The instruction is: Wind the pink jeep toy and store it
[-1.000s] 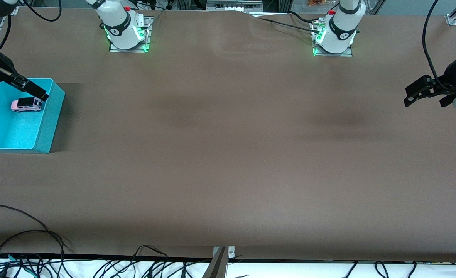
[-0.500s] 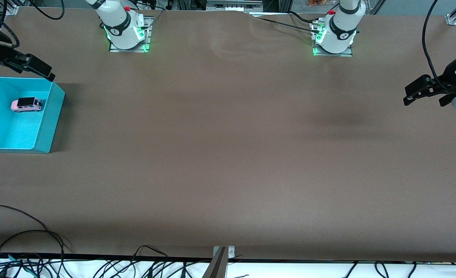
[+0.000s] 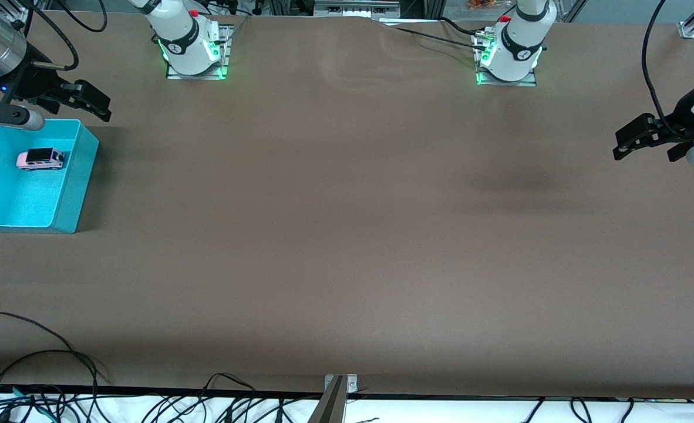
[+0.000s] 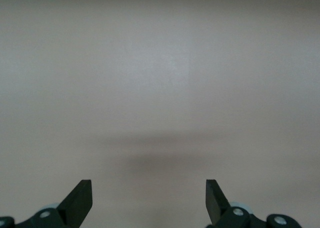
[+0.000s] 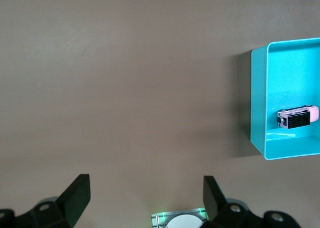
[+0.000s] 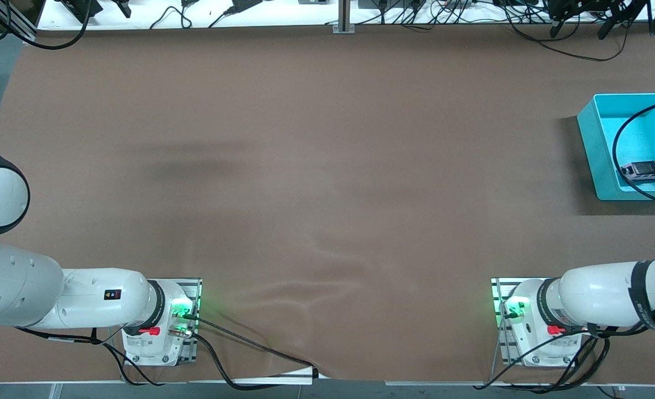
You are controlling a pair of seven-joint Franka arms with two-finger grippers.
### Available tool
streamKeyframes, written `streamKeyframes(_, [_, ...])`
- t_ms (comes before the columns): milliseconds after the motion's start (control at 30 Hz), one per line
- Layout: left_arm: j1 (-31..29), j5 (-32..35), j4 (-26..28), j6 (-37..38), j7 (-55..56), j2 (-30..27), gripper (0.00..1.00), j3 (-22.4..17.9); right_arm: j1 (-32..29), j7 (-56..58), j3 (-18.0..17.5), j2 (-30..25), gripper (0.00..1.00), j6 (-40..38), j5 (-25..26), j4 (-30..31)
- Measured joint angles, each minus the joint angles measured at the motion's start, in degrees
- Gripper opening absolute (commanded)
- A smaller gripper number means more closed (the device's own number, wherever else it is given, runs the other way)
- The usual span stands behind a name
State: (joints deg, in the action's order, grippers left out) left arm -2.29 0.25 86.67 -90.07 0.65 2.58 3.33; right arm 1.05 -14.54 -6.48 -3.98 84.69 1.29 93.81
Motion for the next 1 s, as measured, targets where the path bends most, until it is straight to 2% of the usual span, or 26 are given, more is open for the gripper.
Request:
streamKeyframes(267, [0.00,0.00,0.00,0.00,0.00,0.00,1.00,0.00,0.72,0.85,2.33,0.43,1.00,-0.07,0.00,-1.20])
streamKeyframes(567, [0.00,0.00,0.00,0.01,0.00,0.00,1.00,-0.01,0.73,1.88,2.64,2.02,1.00,-1.08,0.00,-4.37])
streamKeyframes(1000, [0.00,0.00,0.00,0.01,0.00,0.00,1.00,-0.01,1.30,5.44,4.25,2.19,1.00,-1.52,0.00,-4.74])
